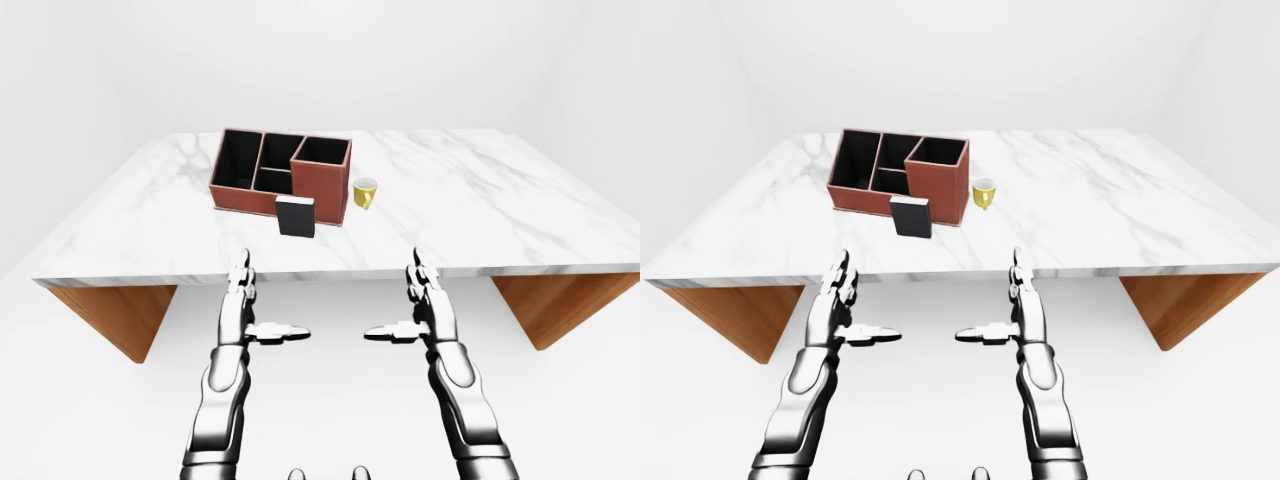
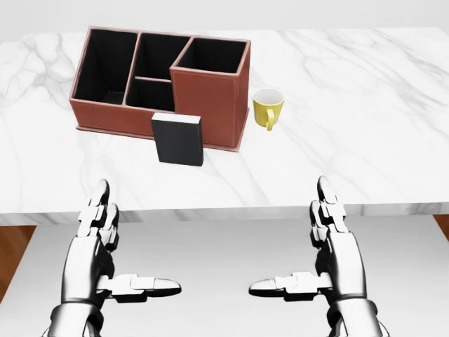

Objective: Pick up the book and place it in the right compartment of the caddy.

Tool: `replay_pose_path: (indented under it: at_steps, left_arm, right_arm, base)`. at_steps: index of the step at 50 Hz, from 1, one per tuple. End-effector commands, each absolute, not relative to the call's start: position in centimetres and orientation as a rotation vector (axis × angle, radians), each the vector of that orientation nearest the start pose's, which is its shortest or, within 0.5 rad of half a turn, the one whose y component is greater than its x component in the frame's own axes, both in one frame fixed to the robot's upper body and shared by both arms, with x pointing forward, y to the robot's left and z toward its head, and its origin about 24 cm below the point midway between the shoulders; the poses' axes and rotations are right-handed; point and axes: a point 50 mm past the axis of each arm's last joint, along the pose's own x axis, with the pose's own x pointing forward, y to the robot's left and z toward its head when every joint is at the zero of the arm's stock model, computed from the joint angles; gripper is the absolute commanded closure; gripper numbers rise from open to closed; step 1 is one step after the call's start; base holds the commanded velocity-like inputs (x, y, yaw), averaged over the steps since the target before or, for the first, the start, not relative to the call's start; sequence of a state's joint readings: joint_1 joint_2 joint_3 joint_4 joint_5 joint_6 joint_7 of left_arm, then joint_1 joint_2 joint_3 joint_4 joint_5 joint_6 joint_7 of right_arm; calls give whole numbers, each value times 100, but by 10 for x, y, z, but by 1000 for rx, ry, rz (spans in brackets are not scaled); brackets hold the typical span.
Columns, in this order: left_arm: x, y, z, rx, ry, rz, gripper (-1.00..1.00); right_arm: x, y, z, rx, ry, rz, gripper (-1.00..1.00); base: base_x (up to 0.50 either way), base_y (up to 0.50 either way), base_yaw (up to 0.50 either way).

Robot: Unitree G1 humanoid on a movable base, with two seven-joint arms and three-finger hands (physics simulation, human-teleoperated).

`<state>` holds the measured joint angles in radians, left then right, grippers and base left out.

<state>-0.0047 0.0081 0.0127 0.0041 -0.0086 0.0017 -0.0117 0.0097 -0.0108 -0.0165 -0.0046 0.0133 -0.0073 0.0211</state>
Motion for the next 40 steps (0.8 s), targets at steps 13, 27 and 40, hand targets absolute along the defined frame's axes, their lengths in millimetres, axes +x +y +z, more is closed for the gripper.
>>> replay_pose_path:
  at_steps: [13,27,40]
  left_arm:
    - [270,155,58,-1,-13,-4,-100]
    - [294,165,119,-1,-240,11,-100]
    - [288,159,134,-11,-306,-5,-100]
  right_arm:
    - [236,-176,55,1,-30,-1,-100]
    - [256,-188,117,-86,-257,-13,-100]
    - [254,-183,144,-49,-376,15,-100]
  base:
    - [0,0,0]
    - [0,0,0]
    - [0,0,0]
